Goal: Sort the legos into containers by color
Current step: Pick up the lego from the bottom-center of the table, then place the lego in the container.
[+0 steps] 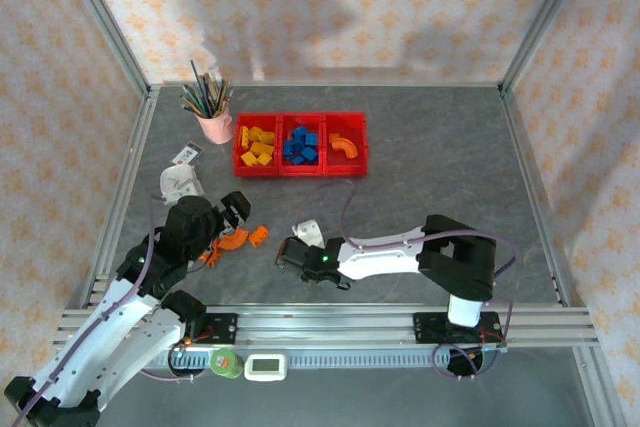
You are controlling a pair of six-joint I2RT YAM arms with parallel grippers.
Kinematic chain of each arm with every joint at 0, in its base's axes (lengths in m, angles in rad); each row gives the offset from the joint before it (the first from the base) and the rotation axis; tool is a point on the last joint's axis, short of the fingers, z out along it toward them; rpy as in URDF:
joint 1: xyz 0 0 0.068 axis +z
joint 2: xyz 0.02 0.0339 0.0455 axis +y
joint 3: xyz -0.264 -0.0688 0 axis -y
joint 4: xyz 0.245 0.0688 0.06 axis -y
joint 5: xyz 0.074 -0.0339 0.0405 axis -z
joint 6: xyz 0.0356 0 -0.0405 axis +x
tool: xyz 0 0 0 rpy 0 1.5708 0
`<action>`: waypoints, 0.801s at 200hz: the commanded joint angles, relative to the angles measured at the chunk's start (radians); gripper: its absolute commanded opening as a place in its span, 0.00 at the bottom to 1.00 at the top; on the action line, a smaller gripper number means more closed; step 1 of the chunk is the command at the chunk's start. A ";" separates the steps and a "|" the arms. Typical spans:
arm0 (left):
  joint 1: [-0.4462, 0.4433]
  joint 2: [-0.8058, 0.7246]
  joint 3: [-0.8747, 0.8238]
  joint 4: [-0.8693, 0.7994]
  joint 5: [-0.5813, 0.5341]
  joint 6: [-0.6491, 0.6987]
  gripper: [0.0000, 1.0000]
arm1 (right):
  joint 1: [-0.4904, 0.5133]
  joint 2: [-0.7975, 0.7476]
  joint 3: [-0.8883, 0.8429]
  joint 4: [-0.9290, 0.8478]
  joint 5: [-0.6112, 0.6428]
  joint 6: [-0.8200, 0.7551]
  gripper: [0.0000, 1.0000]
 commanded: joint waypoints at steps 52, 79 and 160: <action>0.006 0.123 0.007 0.203 0.130 0.073 0.99 | -0.181 -0.197 0.015 0.003 0.078 -0.141 0.22; 0.006 0.178 0.016 0.299 0.162 0.089 0.99 | -0.300 -0.226 0.044 0.039 0.100 -0.215 0.22; 0.005 0.326 0.080 0.419 0.145 0.122 0.99 | -0.596 -0.115 0.213 0.177 0.069 -0.364 0.24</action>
